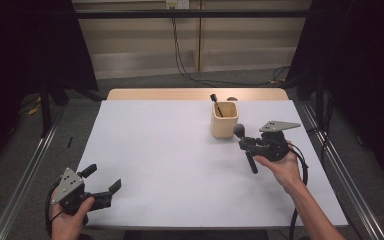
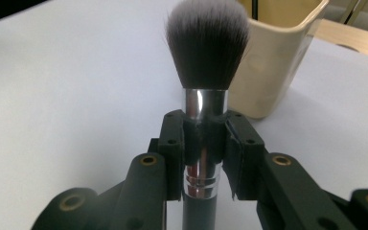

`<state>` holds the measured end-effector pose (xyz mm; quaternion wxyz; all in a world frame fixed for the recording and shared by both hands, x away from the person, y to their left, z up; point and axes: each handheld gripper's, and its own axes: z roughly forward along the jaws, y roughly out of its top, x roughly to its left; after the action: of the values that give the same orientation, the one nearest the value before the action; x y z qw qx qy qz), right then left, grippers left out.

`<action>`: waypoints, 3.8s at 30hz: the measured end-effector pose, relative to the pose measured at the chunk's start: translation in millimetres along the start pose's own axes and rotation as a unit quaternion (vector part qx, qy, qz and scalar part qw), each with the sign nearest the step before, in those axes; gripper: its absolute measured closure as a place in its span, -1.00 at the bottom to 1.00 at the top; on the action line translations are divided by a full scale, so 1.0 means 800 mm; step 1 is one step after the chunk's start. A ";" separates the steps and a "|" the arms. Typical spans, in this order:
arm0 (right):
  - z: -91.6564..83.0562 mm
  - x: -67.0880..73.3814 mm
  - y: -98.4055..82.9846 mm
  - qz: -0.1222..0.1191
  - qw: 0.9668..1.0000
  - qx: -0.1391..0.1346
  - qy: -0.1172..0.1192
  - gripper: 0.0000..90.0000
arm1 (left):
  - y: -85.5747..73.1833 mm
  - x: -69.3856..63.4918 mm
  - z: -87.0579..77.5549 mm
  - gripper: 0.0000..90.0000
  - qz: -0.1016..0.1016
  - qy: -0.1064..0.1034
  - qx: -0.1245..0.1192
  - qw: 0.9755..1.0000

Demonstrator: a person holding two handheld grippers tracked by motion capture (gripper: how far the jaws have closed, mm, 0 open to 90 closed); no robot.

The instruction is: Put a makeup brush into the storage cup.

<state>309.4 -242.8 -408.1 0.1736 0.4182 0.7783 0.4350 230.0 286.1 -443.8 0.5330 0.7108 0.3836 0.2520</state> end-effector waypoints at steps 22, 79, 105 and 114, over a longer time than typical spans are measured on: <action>-0.015 0.008 -0.012 0.002 0.992 -0.121 0.021 0.60 | 0.000 0.001 -0.002 -0.94 -0.003 0.004 -0.002 1.000; -0.006 -0.007 0.118 -0.022 0.979 -0.204 0.003 0.60 | 0.001 0.000 0.000 -0.94 0.003 -0.004 -0.002 1.000; 0.035 -0.029 0.155 -0.019 0.980 -0.196 -0.026 0.60 | 0.001 0.000 0.001 -0.94 0.000 -0.006 -0.001 1.000; 0.055 -0.041 0.153 -0.008 0.980 -0.194 -0.039 0.60 | 0.000 0.001 0.001 -0.94 0.002 -0.005 0.000 1.000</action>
<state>417.8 -212.1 -335.3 0.2853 0.3867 0.6750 0.5598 231.2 286.5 -443.8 0.5347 0.7129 0.3790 0.2495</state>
